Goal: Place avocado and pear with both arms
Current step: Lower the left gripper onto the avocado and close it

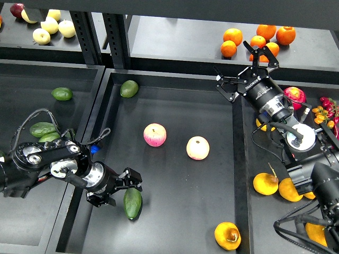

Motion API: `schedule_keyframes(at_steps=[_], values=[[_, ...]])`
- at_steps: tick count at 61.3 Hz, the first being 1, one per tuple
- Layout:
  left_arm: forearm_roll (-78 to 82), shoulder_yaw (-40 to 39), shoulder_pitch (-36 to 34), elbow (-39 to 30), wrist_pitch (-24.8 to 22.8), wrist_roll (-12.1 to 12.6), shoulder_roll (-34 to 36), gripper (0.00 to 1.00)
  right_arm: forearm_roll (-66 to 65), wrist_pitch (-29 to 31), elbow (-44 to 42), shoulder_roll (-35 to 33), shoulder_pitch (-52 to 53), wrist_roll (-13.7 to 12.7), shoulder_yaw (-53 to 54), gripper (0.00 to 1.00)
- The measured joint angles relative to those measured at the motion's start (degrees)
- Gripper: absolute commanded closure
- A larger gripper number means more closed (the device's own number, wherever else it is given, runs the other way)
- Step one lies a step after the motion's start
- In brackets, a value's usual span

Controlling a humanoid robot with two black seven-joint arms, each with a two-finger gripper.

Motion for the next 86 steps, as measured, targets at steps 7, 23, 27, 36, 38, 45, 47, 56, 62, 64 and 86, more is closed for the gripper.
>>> schedule_keyframes(at_steps=[7, 23, 27, 36, 38, 45, 47, 56, 62, 64, 86], values=[[0.1, 0.0, 0.1, 0.8, 0.0, 0.0, -1.1, 0.01, 0.0, 0.0, 0.0, 0.0, 0.0, 0.0, 0.0, 0.0], [0.1, 0.0, 0.8, 2.4, 0.0, 0.0, -2.5, 0.01, 0.0, 0.0, 0.0, 0.0, 0.0, 0.0, 0.0, 0.0], [0.5, 0.0, 1.2, 2.8, 0.0, 0.0, -2.6, 0.01, 0.0, 0.0, 0.0, 0.0, 0.0, 0.0, 0.0, 0.0], [1.2, 0.0, 1.9, 3.0, 0.0, 0.0, -3.2, 0.01, 0.0, 0.0, 0.0, 0.0, 0.0, 0.0, 0.0, 0.0], [1.3, 0.0, 2.1, 3.1, 0.0, 0.0, -3.3, 0.01, 0.0, 0.0, 0.0, 0.0, 0.0, 0.0, 0.0, 0.0], [1.4, 0.0, 2.3, 3.7, 0.0, 0.0, -4.1, 0.01, 0.0, 0.0, 0.0, 0.0, 0.0, 0.0, 0.0, 0.0], [1.5, 0.0, 2.3, 3.8, 0.0, 0.0, -4.2, 0.01, 0.0, 0.0, 0.0, 0.0, 0.0, 0.0, 0.0, 0.0], [1.5, 0.1, 2.4, 4.2, 0.0, 0.0, -4.6, 0.01, 0.0, 0.0, 0.1, 0.0, 0.0, 0.0, 0.0, 0.0], [1.5, 0.1, 2.7, 4.7, 0.0, 0.0, -4.8, 0.01, 0.0, 0.0, 0.1, 0.0, 0.0, 0.0, 0.0, 0.0], [1.5, 0.1, 2.8, 4.8, 0.0, 0.0, -4.9, 0.01, 0.0, 0.0, 0.1, 0.0, 0.0, 0.0, 0.0, 0.0], [2.7, 0.0, 4.6, 5.8, 0.0, 0.0, -5.5, 0.06, 0.0, 0.0, 0.1, 0.0, 0.0, 0.0, 0.0, 0.0]])
